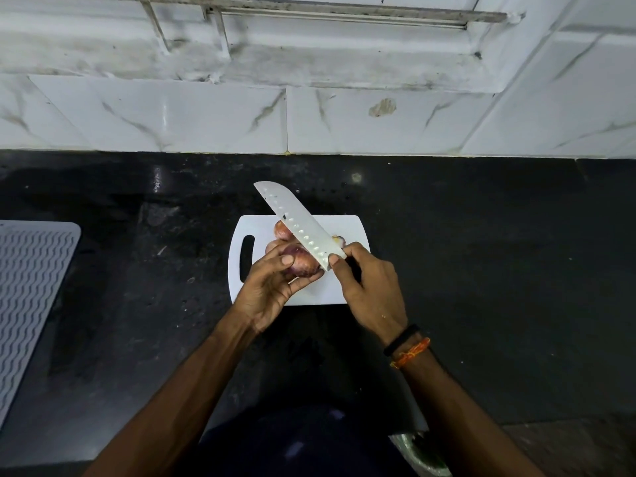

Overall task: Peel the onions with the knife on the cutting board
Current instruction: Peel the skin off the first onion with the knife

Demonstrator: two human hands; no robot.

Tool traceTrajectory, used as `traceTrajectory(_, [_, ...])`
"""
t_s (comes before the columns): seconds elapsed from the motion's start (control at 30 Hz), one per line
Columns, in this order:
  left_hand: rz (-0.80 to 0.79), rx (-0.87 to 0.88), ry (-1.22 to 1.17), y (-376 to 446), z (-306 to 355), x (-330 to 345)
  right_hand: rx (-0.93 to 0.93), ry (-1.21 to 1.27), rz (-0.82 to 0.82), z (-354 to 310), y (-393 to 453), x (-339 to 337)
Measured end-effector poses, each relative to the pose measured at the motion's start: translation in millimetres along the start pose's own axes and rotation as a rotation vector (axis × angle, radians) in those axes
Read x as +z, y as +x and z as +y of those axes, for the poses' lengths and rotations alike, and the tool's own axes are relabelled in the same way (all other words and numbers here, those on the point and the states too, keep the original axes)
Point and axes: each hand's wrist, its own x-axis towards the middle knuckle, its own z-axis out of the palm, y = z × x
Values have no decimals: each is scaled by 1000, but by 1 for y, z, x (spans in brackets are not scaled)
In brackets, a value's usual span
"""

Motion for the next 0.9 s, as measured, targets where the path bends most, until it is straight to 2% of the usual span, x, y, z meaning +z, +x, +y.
traceTrajectory(0.23, [57,-9,61,-2,0,8,-59,-36,60,-8,1,4])
traceTrajectory(0.47, [127,5,149,-4,-1,7,7,-89,38,-1,5,10])
traceTrajectory(0.67, [165,17,173,-4,-2,5,98,20,-21,12,13,18])
traceTrajectory(0.9, [261,-84,-43,-6,3,11,217,281,-97,3,19,8])
